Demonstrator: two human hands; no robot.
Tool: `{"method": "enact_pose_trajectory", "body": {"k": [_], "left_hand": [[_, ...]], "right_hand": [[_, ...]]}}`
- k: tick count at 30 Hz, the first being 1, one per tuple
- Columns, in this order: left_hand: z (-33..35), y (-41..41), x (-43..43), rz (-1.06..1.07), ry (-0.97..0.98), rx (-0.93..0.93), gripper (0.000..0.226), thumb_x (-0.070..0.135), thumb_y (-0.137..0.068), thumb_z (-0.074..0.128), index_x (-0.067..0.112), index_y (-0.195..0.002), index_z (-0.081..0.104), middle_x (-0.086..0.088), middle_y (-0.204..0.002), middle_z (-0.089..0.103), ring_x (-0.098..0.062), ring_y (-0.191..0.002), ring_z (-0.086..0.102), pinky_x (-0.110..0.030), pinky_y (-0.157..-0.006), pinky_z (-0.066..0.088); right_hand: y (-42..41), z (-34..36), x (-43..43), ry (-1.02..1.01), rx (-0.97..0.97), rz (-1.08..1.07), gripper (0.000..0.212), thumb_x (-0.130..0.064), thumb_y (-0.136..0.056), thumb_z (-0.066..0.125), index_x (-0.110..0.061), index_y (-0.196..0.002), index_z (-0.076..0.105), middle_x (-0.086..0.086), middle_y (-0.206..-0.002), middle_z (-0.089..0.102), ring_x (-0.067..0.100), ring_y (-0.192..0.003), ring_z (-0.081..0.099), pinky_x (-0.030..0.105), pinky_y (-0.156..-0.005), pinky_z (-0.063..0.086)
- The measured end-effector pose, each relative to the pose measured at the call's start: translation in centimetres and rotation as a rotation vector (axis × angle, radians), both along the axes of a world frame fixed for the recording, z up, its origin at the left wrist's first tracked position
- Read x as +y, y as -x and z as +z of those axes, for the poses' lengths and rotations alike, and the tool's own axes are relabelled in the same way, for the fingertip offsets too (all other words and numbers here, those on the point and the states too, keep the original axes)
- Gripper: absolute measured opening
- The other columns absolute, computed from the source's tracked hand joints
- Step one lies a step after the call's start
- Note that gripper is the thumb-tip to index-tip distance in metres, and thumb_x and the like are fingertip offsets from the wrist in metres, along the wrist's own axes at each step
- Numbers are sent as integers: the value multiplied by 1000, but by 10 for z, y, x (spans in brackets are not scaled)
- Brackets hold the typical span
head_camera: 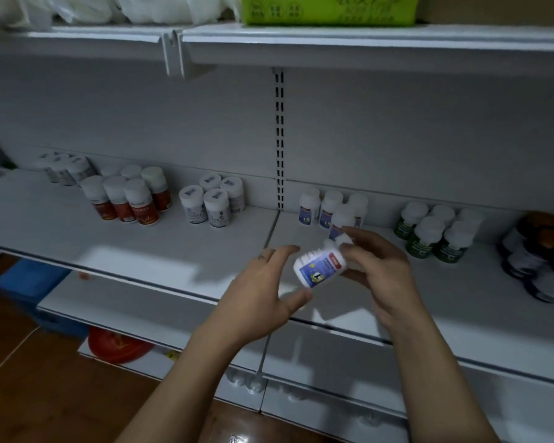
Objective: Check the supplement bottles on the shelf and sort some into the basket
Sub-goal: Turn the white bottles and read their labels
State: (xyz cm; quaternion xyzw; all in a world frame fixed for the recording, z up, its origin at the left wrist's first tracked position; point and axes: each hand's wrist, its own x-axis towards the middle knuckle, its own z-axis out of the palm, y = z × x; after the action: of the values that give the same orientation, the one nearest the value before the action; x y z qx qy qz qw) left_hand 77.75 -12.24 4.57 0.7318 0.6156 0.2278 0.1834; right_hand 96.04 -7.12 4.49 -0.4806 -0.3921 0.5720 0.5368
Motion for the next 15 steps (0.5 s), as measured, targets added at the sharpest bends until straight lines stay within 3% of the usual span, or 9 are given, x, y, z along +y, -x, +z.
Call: {"method": "enact_pose_trajectory", "body": {"k": [2, 4, 8, 11, 15], "left_hand": [[5, -13, -11, -59, -41, -69, 62, 60, -83, 59, 39, -136, 36, 12, -129, 52, -8, -115, 51, -37, -92, 49], [14, -27, -22, -92, -66, -188, 58, 61, -80, 58, 40, -131, 40, 21, -121, 55, 1, -110, 53, -30, -88, 50], [27, -49, -41, -95, -82, -389, 48, 50, -77, 71, 37, -116, 45, 22, -108, 60, -3, -97, 60, -24, -77, 53], [27, -61, -47, -72, -123, -417, 46, 40, -75, 75, 37, -108, 43, 19, -99, 62, -6, -87, 63, -21, -70, 53], [20, -68, -50, -5, -203, -401, 52, 35, -71, 75, 39, -108, 40, 20, -109, 54, -7, -93, 58, -13, -70, 47]], "right_hand": [[-13, 10, -9, -46, 55, 64, 25, 0, -82, 66, -19, -95, 75, 14, -110, 66, 15, -87, 67, 28, -64, 55], [-25, 17, -16, -94, 103, 110, 25, -6, -75, 67, -23, -90, 77, 9, -105, 68, 15, -86, 66, 28, -63, 54], [-44, 27, -31, -218, 217, 235, 33, -5, -71, 56, -11, -101, 68, -3, -88, 71, 8, -78, 65, 21, -61, 52], [-51, 29, -38, -269, 215, 249, 32, -3, -72, 56, -7, -102, 65, -2, -87, 71, 9, -76, 65, 21, -61, 52], [-59, 28, -39, -293, 170, 279, 30, -1, -75, 58, -15, -95, 75, 5, -95, 72, 16, -84, 67, 28, -65, 56]]}}
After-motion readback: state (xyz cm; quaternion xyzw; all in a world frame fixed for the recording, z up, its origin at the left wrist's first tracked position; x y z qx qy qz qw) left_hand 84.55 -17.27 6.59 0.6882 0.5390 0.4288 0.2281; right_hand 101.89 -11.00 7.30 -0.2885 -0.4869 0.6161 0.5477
